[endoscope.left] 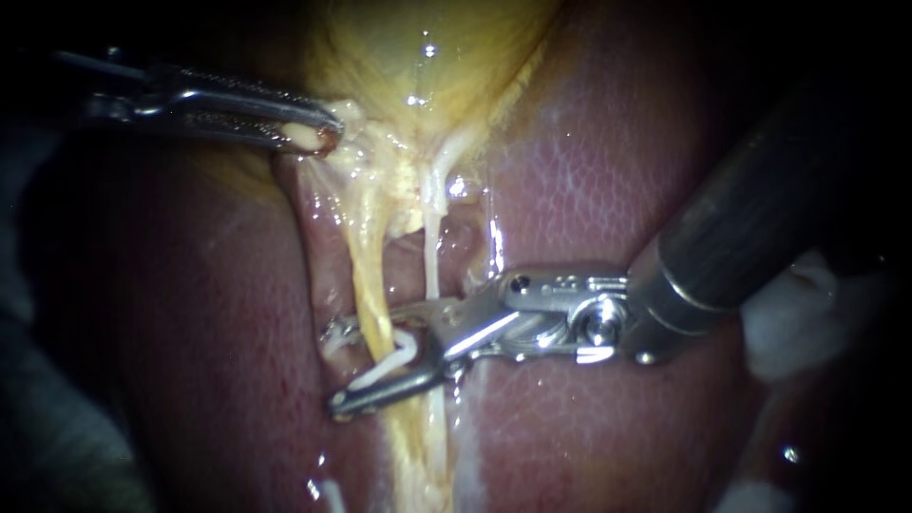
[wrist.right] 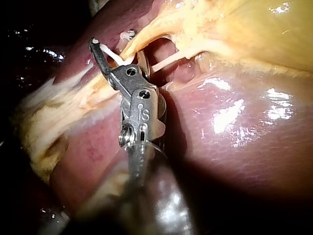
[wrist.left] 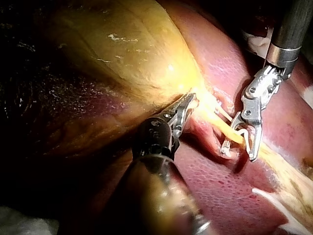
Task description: Clipping first clip left tube
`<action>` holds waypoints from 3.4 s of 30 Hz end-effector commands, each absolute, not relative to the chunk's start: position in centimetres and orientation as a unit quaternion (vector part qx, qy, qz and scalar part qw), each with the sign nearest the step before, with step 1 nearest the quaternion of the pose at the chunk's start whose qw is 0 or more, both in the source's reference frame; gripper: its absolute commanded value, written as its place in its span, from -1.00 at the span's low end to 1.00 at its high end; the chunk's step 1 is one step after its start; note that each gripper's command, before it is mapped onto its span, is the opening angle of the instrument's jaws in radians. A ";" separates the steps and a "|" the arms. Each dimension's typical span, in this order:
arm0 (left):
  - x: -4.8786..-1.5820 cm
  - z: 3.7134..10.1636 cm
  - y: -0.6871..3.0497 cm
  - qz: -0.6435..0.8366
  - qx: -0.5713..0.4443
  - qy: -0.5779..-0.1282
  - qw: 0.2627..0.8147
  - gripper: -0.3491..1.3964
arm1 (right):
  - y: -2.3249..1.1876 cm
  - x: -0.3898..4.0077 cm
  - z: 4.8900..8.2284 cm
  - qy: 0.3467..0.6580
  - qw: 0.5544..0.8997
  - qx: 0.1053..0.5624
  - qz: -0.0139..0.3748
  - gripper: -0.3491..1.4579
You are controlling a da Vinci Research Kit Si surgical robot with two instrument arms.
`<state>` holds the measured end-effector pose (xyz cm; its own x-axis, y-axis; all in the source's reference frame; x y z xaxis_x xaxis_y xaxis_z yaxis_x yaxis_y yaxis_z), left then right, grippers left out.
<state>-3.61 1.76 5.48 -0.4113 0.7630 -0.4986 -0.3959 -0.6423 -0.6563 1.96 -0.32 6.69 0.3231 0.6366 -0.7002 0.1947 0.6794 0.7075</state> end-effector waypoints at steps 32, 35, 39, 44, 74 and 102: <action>-3.61 5.48 1.76 0.809 -0.408 -0.225 0.358 -1.00 | -0.48 2.00 6.46 0.581 0.701 0.386 0.150 -0.07; -3.61 5.48 1.76 0.809 -0.408 -0.225 0.358 -1.00 | -0.56 2.00 6.38 0.584 0.695 0.395 0.139 -0.08; -3.61 5.48 1.76 0.809 -0.408 -0.225 0.358 -1.00 | -0.65 2.01 6.27 0.585 0.688 0.410 0.125 -0.09; -3.61 5.48 1.76 0.809 -0.408 -0.225 0.358 -1.00 | -0.73 2.00 6.19 0.584 0.682 0.425 0.114 -0.12; -3.61 5.47 1.76 0.809 -0.408 -0.225 0.358 -1.00 | -0.60 2.00 6.10 0.584 0.680 0.424 0.130 -0.52; -3.62 5.47 1.76 0.809 -0.408 -0.225 0.358 -1.00 | -0.57 1.93 6.18 0.545 0.687 0.451 0.164 -1.00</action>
